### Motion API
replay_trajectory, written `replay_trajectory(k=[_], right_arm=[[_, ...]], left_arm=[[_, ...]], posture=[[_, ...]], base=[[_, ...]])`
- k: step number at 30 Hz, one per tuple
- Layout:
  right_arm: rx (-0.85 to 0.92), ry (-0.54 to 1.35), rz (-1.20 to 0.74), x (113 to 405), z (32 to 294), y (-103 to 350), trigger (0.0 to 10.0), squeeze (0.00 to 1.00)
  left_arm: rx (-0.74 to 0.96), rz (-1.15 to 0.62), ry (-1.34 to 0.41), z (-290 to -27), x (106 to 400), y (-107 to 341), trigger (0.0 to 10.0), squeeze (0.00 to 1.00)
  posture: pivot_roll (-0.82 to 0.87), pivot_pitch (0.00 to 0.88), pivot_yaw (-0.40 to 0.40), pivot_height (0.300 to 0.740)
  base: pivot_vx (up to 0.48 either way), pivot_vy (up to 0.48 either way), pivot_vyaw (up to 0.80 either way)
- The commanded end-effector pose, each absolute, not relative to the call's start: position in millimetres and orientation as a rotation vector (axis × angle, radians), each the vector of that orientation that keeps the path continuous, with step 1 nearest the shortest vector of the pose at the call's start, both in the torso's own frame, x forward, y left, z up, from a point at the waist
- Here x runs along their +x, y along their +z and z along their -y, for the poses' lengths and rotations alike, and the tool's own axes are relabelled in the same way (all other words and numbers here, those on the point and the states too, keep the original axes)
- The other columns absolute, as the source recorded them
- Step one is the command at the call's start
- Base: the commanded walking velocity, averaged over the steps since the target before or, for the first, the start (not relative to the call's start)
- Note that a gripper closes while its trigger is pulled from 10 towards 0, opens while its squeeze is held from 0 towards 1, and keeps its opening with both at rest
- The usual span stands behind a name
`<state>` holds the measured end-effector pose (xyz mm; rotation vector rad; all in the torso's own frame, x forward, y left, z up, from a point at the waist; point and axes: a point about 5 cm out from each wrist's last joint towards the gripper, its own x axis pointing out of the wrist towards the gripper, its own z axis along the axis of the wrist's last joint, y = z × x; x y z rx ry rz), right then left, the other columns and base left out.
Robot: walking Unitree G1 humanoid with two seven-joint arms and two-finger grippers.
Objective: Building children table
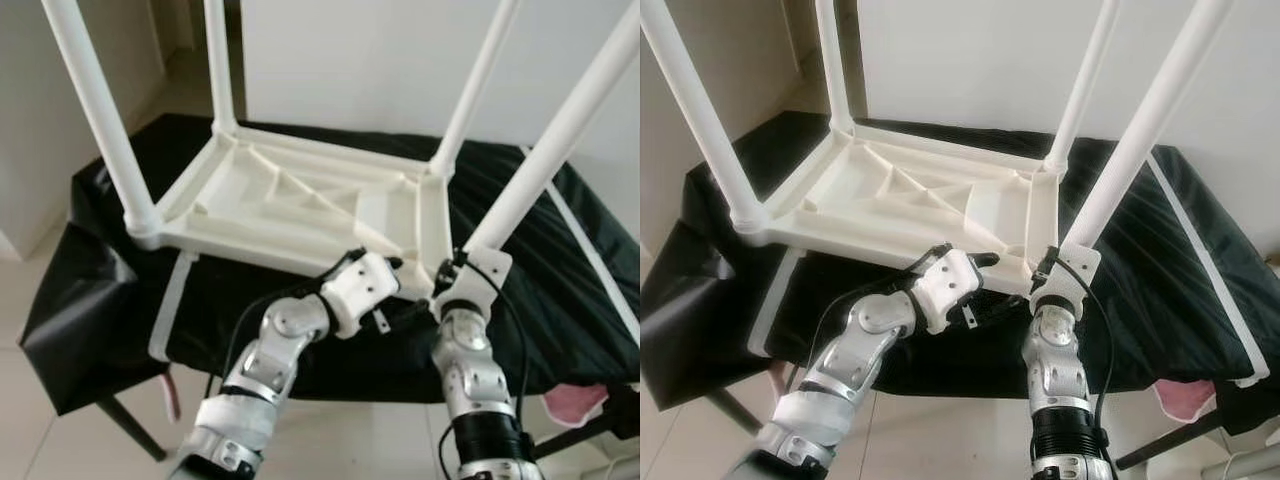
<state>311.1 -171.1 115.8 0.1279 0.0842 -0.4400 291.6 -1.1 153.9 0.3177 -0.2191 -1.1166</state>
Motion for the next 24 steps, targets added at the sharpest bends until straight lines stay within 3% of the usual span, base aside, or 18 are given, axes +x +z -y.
replay_trajectory(k=[1, 5, 6, 21, 24], right_arm=[[0.129, -0.439, -0.189, 307.3, 171.6, 96.0, 10.0, 0.25], [0.127, -0.433, -0.182, 308.2, 171.3, 97.5, 10.0, 0.25], [0.106, -0.414, -0.156, 309.6, 171.9, 102.0, 10.0, 1.0], [0.075, -0.248, -0.044, 291.7, 185.7, 111.1, 10.0, 1.0], [0.065, -0.179, -0.029, 287.0, 193.7, 112.2, 10.0, 0.96]], left_arm=[[0.326, 0.25, -1.014, 3.5, 293.5, 157.4, 10.0, 0.0], [0.336, 0.252, -1.016, 4.0, 293.8, 157.4, 10.0, 0.0], [0.344, 0.253, -1.019, 5.1, 294.3, 157.1, 10.0, 0.0], [0.313, 0.278, -1.032, 9.8, 293.4, 163.7, 10.0, 0.0], [0.316, 0.278, -1.031, 8.9, 293.7, 163.5, 10.0, 0.0]], posture=[[-0.03, 0.0, -0.071, 0.74], [-0.03, 0.0, -0.071, 0.74], [-0.04, 0.0, -0.067, 0.74], [-0.06, 0.0, -0.076, 0.74], [-0.06, 0.0, -0.078, 0.74]], base=[[0.0, 0.0, 0.0], [0.0, 0.0, 0.0], [0.0, 0.0, 0.0], [0.0, 0.0, 0.0], [0.0, 0.0, 0.0]])
